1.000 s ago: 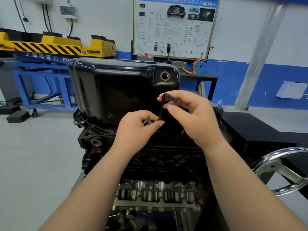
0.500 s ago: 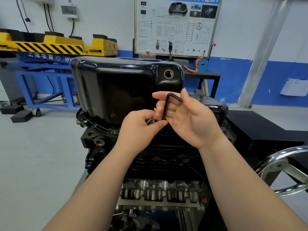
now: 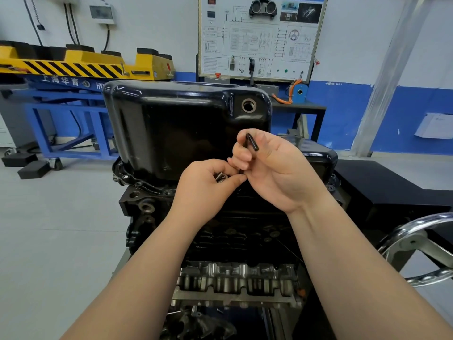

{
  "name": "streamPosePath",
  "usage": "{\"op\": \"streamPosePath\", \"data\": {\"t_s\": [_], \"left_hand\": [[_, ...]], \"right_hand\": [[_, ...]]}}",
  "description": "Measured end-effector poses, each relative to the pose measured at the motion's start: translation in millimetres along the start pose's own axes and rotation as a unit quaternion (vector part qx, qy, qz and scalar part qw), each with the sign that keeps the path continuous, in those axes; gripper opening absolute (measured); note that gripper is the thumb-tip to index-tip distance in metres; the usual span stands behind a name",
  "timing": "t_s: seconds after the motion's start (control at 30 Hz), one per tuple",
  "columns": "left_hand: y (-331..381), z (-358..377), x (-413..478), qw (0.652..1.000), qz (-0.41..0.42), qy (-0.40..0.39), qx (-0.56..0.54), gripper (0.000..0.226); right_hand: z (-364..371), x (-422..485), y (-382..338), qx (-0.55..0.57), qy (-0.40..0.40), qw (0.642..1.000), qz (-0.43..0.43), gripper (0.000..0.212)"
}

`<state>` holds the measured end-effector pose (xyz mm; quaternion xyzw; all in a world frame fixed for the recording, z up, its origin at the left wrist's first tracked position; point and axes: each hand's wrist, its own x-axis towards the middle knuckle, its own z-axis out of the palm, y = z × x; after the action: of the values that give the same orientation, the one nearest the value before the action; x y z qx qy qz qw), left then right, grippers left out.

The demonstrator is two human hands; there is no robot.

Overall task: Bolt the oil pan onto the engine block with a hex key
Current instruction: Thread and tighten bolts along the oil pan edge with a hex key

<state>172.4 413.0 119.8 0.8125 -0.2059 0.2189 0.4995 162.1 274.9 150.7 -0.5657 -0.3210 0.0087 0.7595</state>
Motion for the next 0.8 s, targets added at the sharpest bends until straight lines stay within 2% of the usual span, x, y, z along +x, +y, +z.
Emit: {"op": "streamPosePath", "data": {"t_s": [0.3,0.5,0.6,0.7,0.73,0.8], "left_hand": [[-1,-3,1,1.000,0.000,-0.008,0.003,0.007],[0,0,2,1.000,-0.002,-0.013,0.012,0.003],[0,-2,2,1.000,-0.002,-0.021,0.010,0.008],[1,-5,2,0.999,0.001,-0.032,0.014,0.015],[0,-7,1,0.999,-0.010,-0.034,-0.003,0.012],[-1,-11,-4,0.990,-0.064,-0.034,-0.117,0.010]], "right_hand": [[2,4,0,-0.020,0.001,1.000,0.008,0.025],[-5,-10,14,0.010,0.050,0.997,-0.054,0.025],[-4,-16,23,-0.073,0.074,0.992,-0.077,0.021],[5,-16,27,-0.172,0.134,0.972,-0.082,0.022],[8,-15,27,-0.186,0.157,0.966,-0.088,0.023],[14,-12,23,-0.208,0.195,0.953,-0.106,0.023]]}}
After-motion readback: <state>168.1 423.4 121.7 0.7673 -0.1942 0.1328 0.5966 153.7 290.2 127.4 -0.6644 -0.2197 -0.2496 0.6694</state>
